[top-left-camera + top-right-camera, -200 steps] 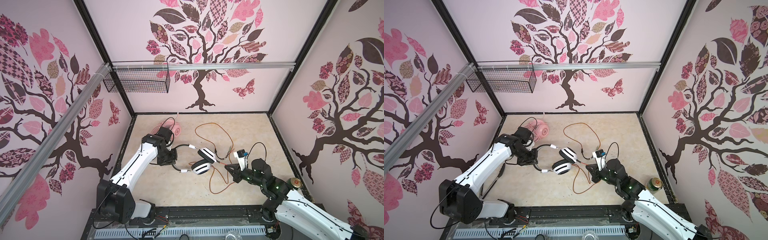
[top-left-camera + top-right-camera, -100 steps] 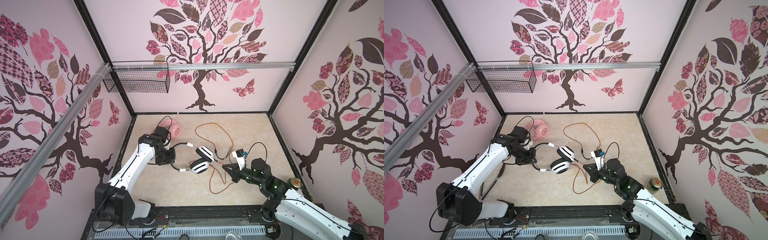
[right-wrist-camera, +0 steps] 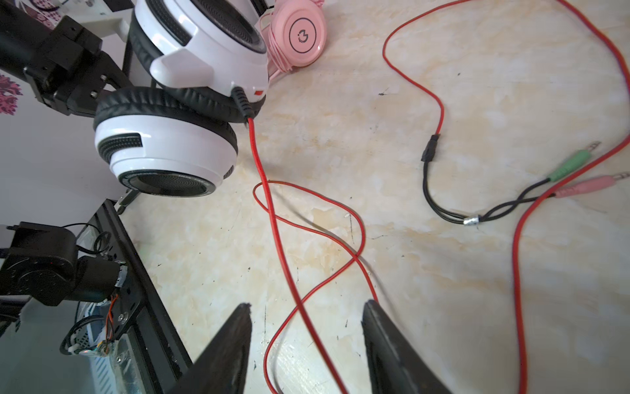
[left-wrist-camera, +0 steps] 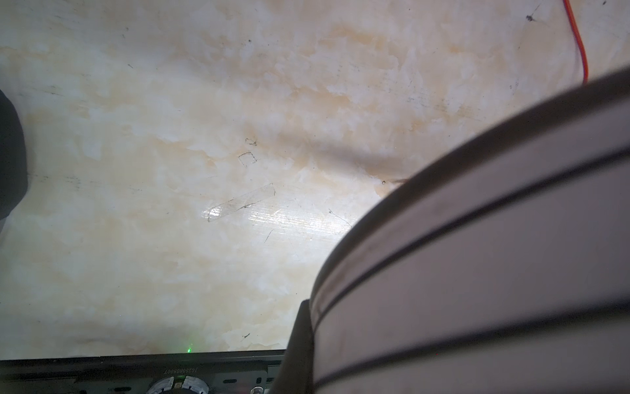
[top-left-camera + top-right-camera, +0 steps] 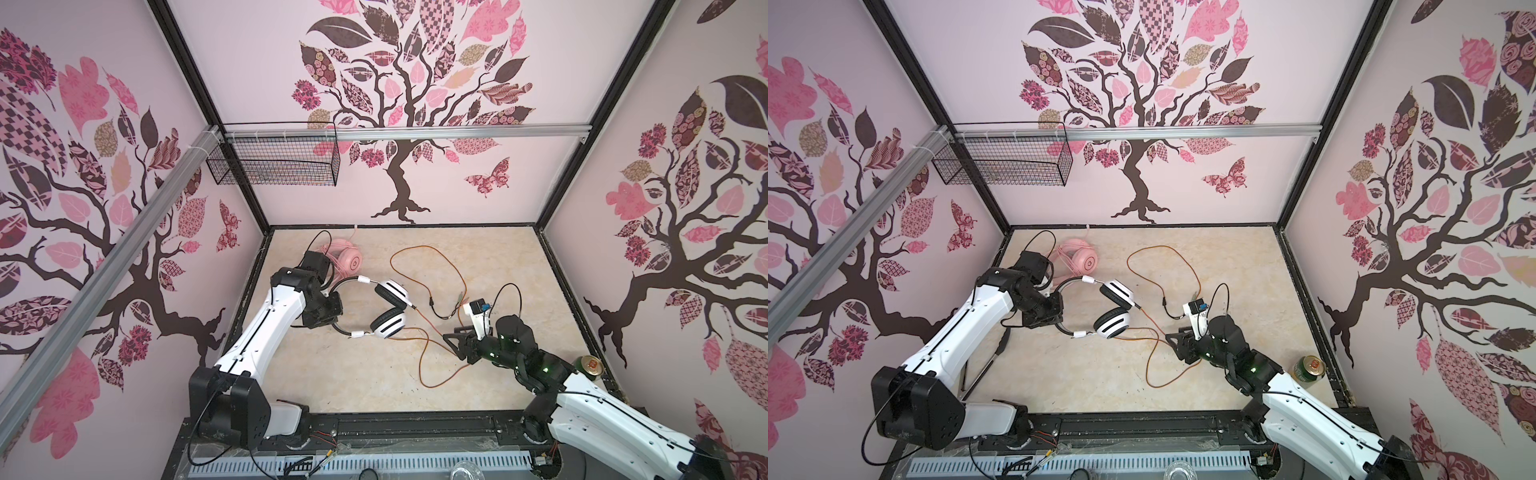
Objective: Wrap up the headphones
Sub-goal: 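Pull the red cable toward the robot with right gripper while left raises headset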
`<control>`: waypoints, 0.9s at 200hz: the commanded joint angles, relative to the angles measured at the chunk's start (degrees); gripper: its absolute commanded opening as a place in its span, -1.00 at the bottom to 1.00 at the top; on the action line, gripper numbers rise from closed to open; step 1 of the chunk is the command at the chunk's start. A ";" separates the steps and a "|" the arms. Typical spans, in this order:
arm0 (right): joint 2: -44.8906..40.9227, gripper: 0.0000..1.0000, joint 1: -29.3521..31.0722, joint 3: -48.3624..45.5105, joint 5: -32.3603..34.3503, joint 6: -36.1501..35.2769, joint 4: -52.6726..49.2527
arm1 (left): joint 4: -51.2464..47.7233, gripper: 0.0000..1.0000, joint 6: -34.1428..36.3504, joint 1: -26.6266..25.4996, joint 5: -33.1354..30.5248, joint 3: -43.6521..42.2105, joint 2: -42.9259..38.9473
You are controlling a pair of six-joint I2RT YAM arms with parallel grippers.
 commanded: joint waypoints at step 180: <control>19.97 0.21 -9.87 -7.69 -16.34 14.63 34.23 | -4.96 -1.00 -32.35 -0.10 8.74 18.48 -4.00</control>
